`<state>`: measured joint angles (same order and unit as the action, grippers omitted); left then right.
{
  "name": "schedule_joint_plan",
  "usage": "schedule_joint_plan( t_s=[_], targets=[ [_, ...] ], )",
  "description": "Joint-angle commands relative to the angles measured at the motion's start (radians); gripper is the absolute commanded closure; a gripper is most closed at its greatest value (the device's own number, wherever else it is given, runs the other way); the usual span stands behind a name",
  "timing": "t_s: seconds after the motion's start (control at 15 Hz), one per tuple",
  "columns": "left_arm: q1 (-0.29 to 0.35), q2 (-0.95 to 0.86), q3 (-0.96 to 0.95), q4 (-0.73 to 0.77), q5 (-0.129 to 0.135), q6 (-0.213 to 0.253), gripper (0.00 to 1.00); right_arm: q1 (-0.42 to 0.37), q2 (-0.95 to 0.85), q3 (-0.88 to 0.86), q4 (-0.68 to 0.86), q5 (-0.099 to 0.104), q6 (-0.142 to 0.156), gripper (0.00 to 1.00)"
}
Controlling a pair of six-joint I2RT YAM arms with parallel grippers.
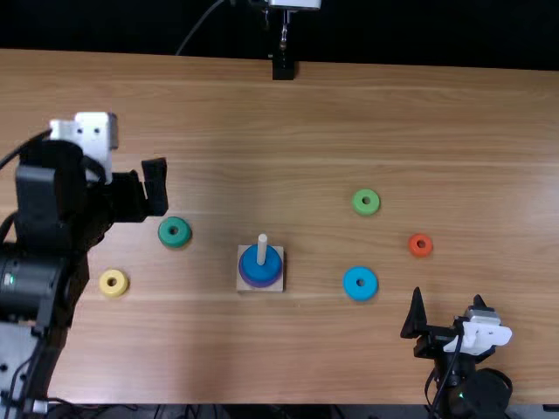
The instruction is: Build the Hanoi tower: stack the rings onto the peg from bottom to top in this color order: purple, dark blue, light blue, dark green, light green, yellow, orange.
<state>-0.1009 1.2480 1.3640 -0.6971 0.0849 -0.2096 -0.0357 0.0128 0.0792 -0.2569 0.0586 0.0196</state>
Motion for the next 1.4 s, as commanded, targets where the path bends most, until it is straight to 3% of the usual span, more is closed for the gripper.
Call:
schedule_joint_plan(
  t_s=[0.0, 0.13, 0.33, 0.67, 0.93, 1.33],
  targets=[
    [0.021, -0.099, -0.114, 0.055, -0.033, 0.011, 0.00, -0.010, -0.013, -0.064, -0.074, 0.010, -0.003, 0.00],
    [0.036, -0.248, -0.269, 0.117, -0.054, 0.013, 0.00, -0.010, -0.013, -0.064, -0.074, 0.010, -0.003, 0.00],
    [0.041, -0.507, -0.523, 0.143, -0.118, 0.024, 0.00, -0.010, -0.013, -0.064, -0.074, 0.010, -0.003, 0.00],
    [0.032, -0.911, -0.918, 0.268, -0.122, 0.173, 0.00, -0.010, -0.013, -0.064, -0.074, 0.010, -0.003, 0.00],
    [0.047, -1.138, -1.114, 0.266, -0.125, 0.162, 0.00, -0.010, -0.013, -0.064, -0.074, 0.010, -0.003, 0.00],
    [0.046, -1.248, -1.263, 0.259, -0.111, 0.173, 0.00, -0.010, -0.013, -0.064, -0.074, 0.010, -0.003, 0.00]
  ],
)
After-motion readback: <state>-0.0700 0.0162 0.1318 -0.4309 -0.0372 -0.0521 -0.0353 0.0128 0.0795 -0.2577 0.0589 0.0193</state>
